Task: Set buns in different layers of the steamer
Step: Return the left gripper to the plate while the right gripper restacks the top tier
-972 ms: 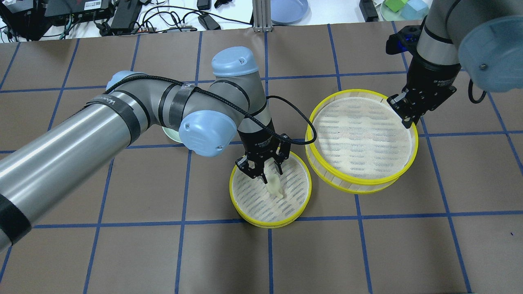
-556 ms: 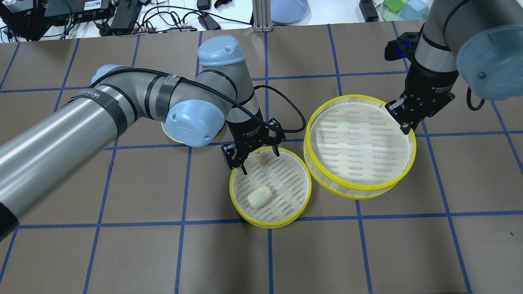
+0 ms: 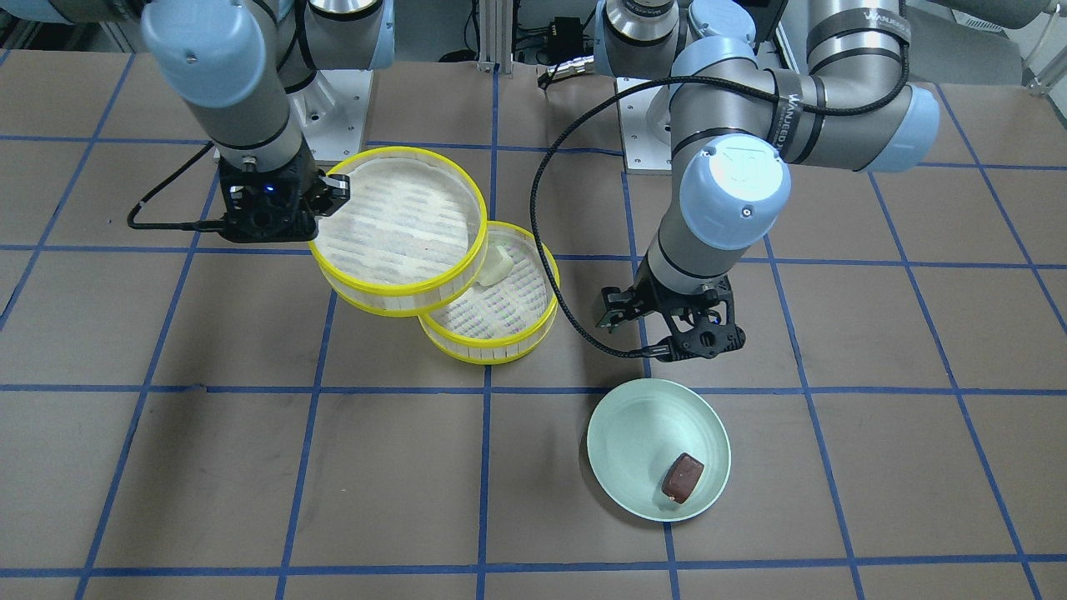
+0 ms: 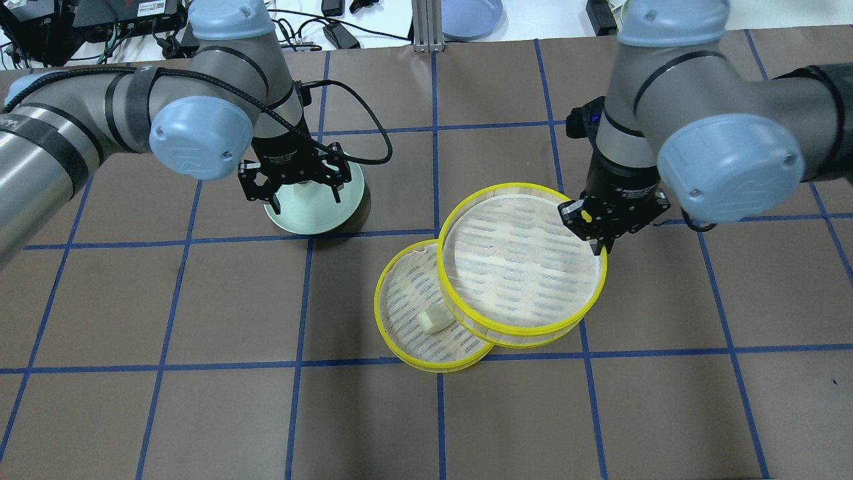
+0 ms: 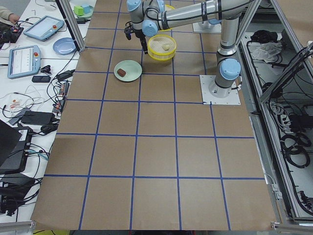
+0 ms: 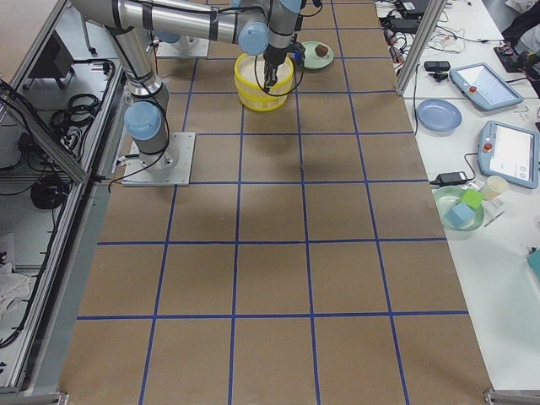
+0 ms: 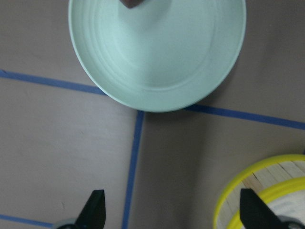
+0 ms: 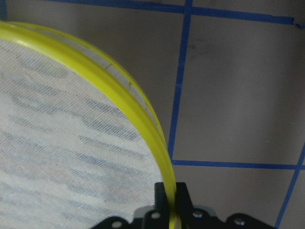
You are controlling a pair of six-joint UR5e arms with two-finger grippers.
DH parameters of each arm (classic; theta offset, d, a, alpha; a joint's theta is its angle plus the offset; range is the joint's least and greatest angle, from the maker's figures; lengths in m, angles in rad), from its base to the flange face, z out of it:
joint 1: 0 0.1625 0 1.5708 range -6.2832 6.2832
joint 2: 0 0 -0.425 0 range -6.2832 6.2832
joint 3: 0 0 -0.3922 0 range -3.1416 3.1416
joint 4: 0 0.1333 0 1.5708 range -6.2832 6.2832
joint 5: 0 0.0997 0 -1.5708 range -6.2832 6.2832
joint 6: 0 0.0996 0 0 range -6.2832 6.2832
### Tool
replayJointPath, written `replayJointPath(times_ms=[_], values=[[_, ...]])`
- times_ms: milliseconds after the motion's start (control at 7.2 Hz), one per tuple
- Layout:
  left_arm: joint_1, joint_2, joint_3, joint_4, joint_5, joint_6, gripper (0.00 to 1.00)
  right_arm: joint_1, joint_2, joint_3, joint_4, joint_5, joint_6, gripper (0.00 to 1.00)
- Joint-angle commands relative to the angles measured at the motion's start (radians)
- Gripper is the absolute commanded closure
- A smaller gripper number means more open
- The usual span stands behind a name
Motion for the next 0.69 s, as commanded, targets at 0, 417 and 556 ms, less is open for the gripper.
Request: replayJointPath(times_ms=[0, 417, 556], values=[[0.032, -0.042, 0.003, 0.181, 0.107, 0.252, 0.01, 0.144, 0.095, 0.001, -0.08, 0.006, 0.166, 1.0], [0.035, -0.133, 0.0, 0.395, 0.129, 0.428, 0.07, 0.212, 0.156, 0.006, -0.17, 0.004, 0.227, 1.0], [0.035, -0.167, 0.001, 0.433, 0.123, 0.431, 0.06, 0.214, 0.156, 0.009, -0.168, 0.003, 0.228, 1.0]])
